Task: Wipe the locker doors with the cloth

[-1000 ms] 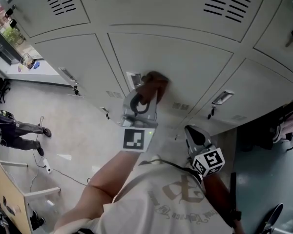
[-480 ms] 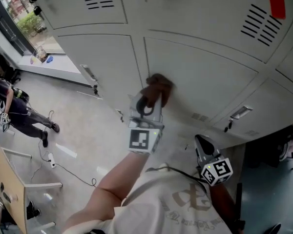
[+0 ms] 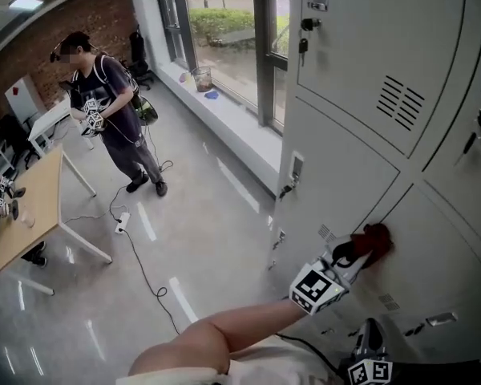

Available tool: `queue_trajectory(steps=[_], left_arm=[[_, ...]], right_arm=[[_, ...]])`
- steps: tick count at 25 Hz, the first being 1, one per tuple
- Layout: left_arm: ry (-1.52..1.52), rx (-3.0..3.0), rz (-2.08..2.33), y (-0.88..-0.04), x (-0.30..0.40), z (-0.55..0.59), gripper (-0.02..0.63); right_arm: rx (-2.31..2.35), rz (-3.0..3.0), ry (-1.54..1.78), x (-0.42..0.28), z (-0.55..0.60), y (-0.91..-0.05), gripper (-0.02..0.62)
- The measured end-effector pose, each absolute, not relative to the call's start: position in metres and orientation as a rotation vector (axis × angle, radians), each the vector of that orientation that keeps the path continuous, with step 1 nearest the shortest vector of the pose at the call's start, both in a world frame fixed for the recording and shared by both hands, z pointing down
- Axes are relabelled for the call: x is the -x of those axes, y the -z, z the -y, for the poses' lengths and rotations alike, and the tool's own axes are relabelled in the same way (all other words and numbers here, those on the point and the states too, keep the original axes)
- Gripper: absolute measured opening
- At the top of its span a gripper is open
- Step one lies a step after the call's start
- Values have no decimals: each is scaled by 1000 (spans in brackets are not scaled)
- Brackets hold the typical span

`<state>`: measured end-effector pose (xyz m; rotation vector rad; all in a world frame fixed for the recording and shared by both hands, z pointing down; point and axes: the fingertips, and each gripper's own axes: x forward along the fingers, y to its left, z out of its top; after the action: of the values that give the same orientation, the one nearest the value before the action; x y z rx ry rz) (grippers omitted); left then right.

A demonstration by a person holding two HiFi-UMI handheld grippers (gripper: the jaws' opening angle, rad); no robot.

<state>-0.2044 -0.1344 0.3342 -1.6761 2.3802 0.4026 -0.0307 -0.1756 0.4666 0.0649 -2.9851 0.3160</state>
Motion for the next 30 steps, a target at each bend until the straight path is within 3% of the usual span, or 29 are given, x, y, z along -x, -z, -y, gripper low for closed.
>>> queue_trajectory(steps=[26, 30], left_arm=[[-304, 1574, -2343, -277, 176, 159, 78], [-356, 1455, -2399, -274, 222, 101, 78]], right_arm=[[75, 2972, -296, 33, 167, -473, 8], [264, 2946, -280, 87, 117, -478, 8]])
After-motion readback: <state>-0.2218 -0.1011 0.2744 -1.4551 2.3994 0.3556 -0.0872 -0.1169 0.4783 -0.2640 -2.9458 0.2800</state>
